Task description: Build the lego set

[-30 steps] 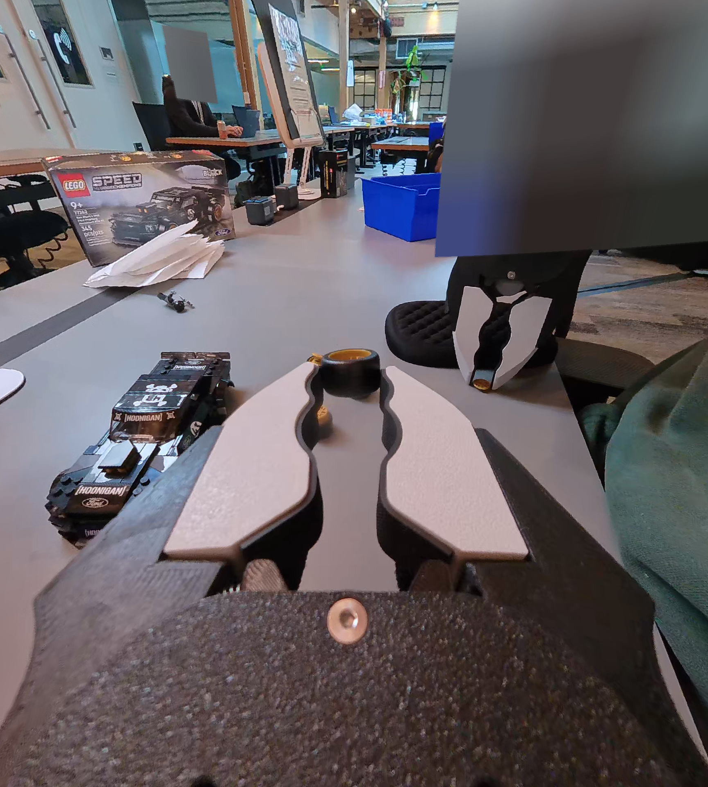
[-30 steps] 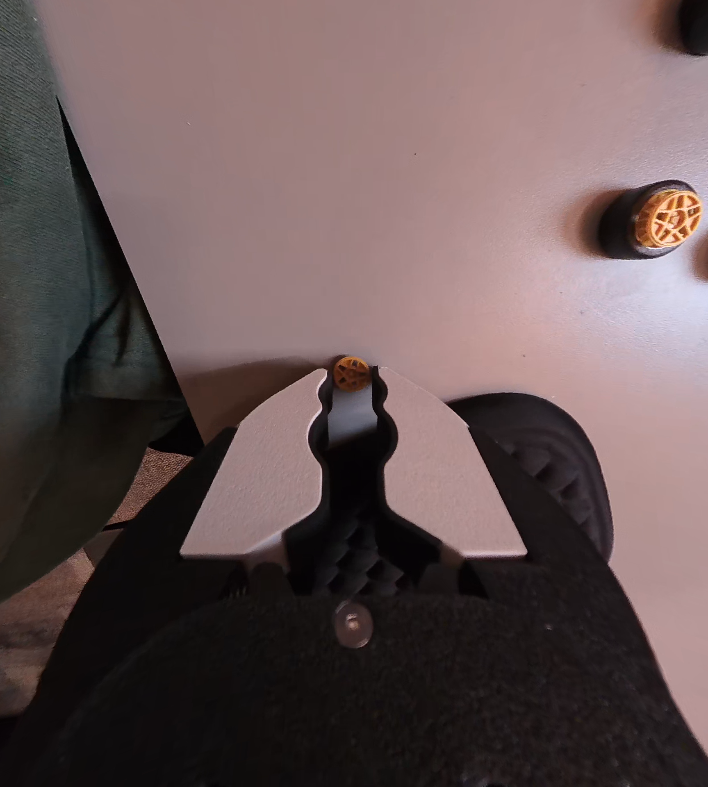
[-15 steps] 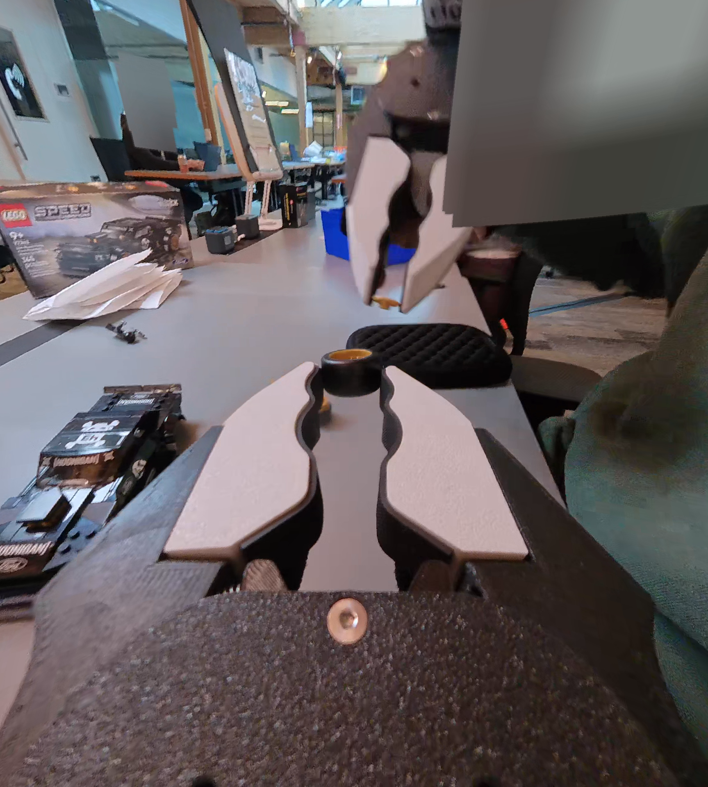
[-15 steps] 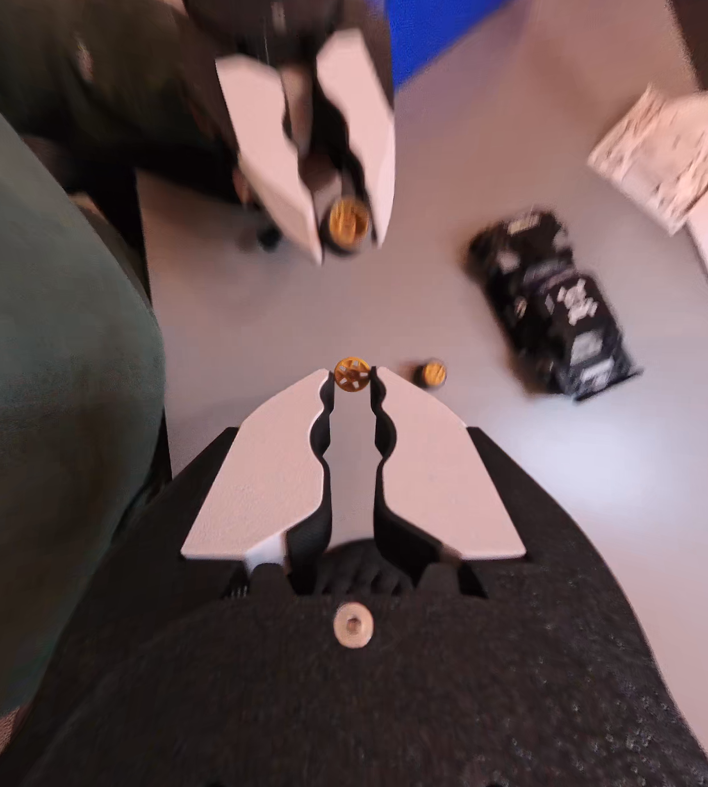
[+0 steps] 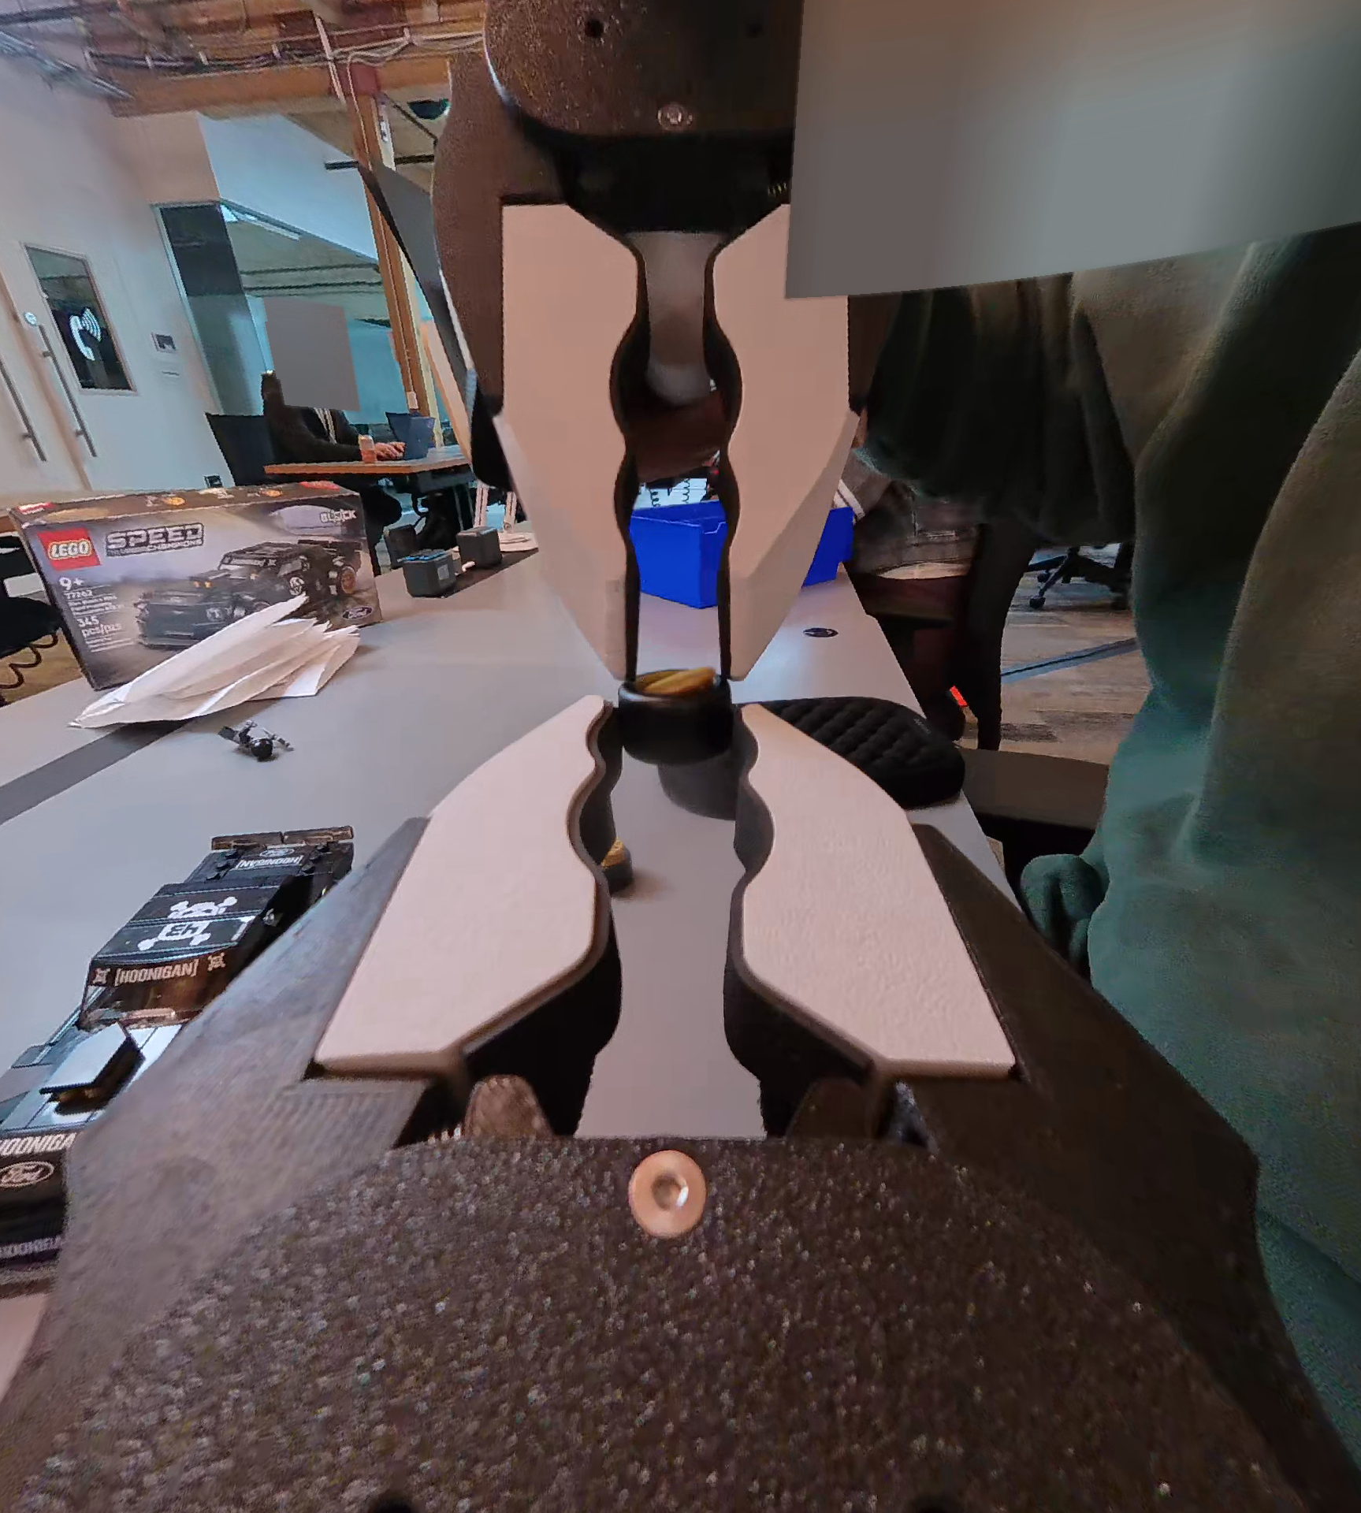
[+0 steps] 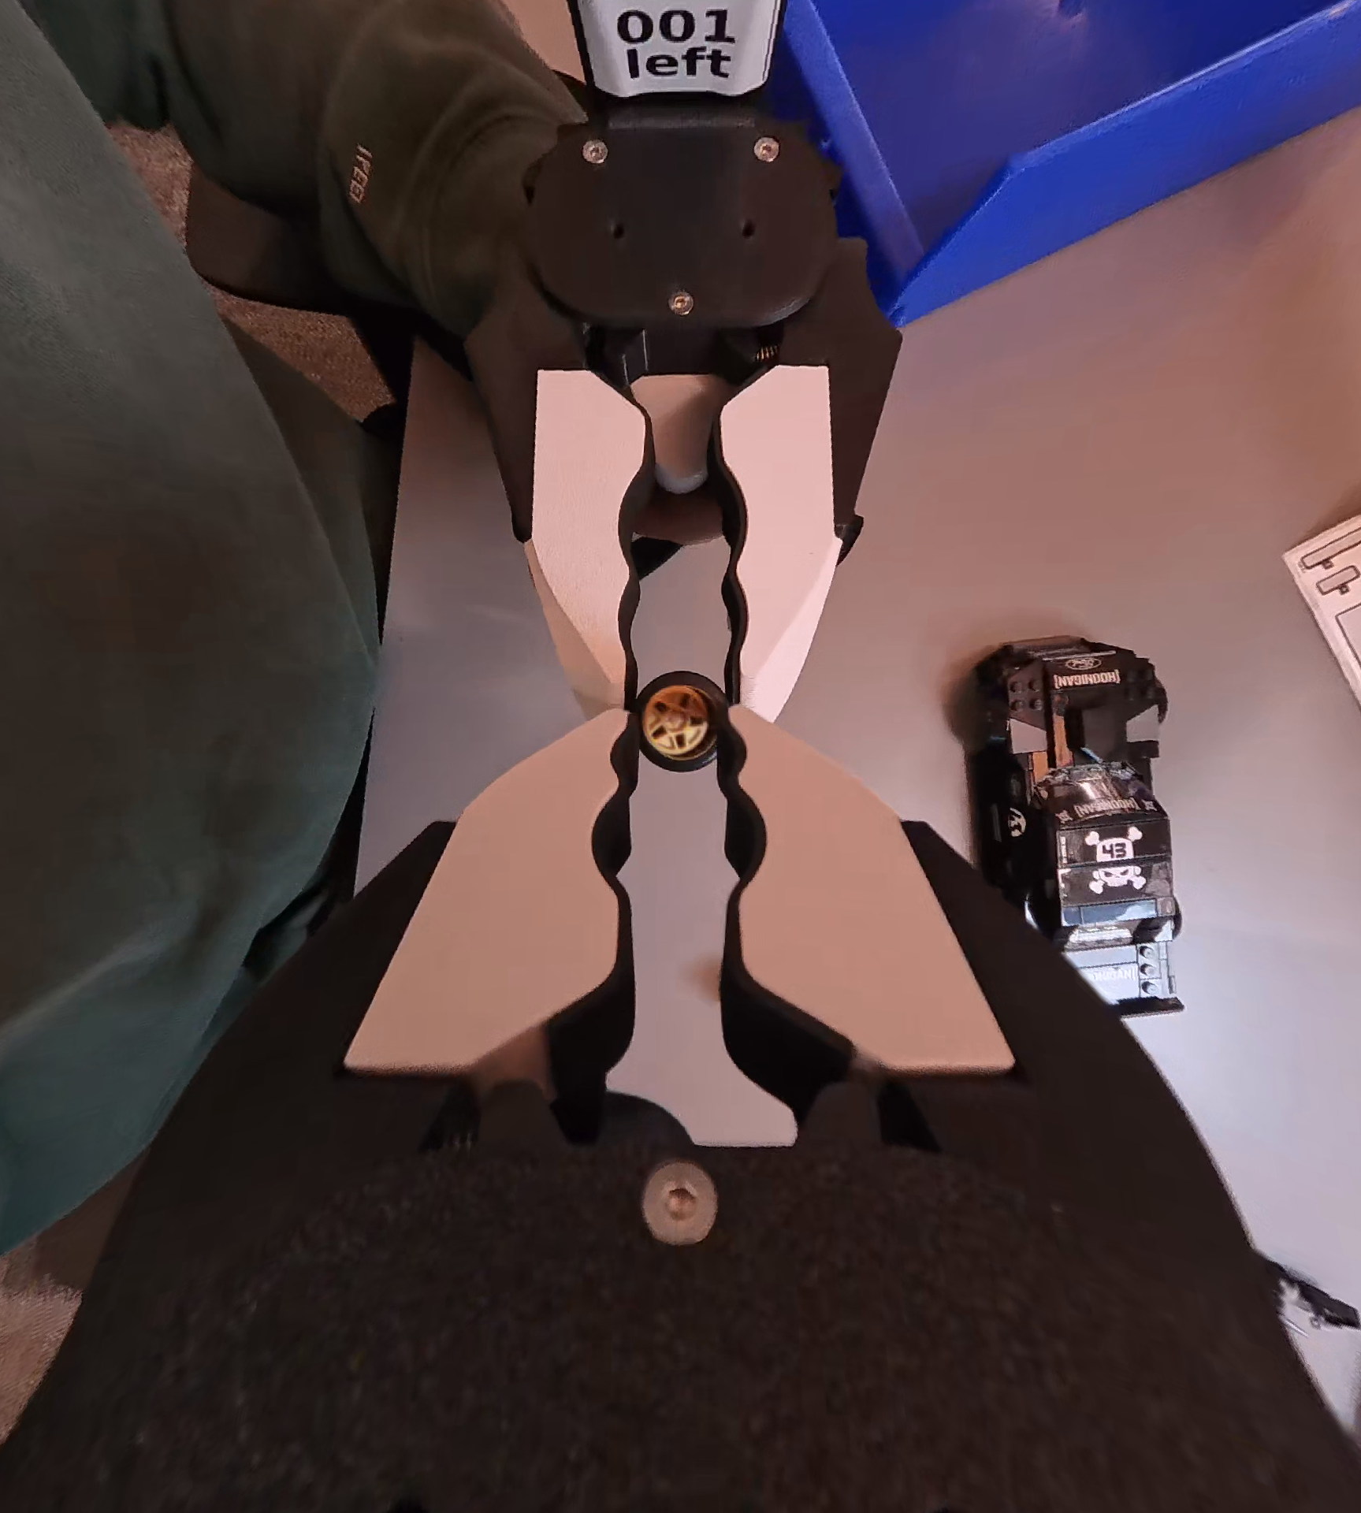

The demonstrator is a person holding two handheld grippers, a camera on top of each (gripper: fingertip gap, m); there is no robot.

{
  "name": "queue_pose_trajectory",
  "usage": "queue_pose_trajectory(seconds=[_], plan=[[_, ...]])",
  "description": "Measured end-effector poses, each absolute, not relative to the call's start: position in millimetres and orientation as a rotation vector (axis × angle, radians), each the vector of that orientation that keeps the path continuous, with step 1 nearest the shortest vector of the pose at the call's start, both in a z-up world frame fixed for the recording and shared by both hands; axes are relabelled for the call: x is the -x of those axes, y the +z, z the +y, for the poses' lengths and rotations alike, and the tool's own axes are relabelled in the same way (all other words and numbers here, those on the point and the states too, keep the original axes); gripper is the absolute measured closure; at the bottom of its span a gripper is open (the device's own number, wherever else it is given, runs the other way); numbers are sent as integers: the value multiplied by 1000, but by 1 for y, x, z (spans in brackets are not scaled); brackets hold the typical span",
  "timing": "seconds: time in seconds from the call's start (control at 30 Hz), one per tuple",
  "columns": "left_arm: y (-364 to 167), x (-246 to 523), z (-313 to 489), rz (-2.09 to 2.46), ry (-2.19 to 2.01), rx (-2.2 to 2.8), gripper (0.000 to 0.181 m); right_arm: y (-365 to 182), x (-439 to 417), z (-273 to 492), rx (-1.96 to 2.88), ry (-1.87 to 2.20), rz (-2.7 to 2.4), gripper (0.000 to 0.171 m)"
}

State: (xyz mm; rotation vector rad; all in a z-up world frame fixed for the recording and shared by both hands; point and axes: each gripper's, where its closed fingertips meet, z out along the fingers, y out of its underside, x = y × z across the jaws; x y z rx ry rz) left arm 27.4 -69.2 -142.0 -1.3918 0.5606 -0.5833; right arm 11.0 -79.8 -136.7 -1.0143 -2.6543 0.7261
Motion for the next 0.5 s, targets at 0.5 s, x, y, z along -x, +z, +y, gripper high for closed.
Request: queue_pose_trajectory(seconds=[0.5], plan=[[-127,-21,-75,505,-648,1351,156,-116,-8,-84,793,732,-2578,148]])
